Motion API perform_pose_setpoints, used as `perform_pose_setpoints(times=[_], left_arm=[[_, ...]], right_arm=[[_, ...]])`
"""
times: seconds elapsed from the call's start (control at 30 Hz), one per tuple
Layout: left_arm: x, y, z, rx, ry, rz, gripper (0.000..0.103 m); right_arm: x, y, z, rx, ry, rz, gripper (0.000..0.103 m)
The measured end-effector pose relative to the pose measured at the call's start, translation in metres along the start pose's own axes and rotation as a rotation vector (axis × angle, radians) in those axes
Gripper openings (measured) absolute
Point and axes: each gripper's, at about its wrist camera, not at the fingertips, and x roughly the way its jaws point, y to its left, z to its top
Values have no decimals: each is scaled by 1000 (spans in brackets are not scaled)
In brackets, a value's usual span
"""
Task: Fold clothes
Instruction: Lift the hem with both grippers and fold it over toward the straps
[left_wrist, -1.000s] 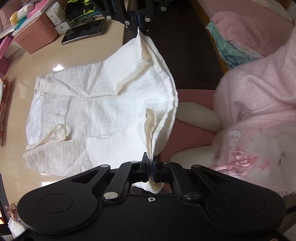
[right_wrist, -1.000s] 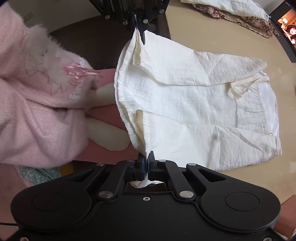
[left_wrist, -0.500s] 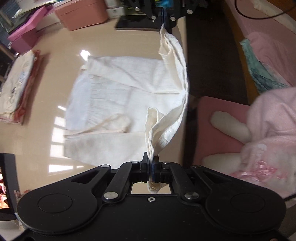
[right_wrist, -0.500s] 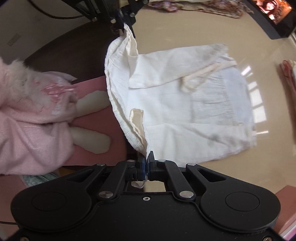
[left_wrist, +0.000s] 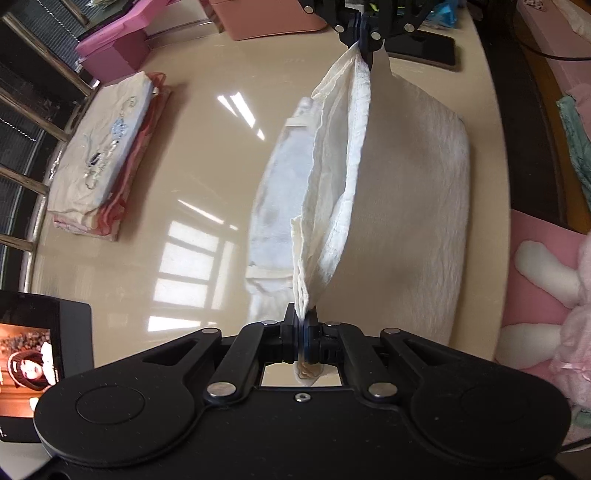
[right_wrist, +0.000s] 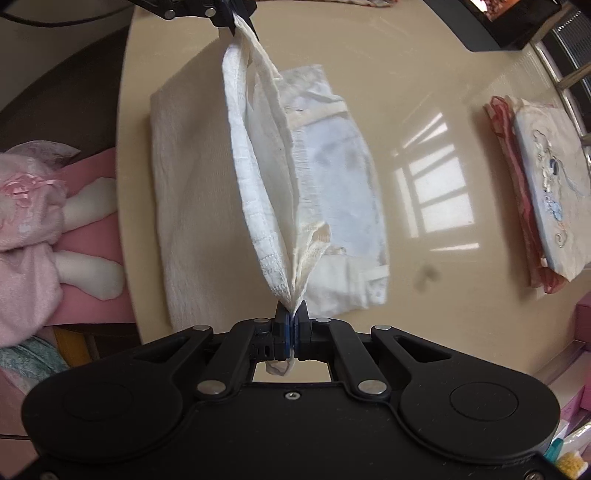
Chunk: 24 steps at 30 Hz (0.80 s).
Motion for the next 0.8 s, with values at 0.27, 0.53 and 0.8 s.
perform_pose_setpoints(times=[0.27,0.53,0.8], left_arm=[[39,31,11,-58,79,-82,3],[64,27,12,-74,102,-82,3],[80,7,19,-103,85,-53,3]], right_arm=[[19,-28,9,18,33,8,1],[40,-33,14,22,55,1,1],[43,-38,13,44,50,0,1]])
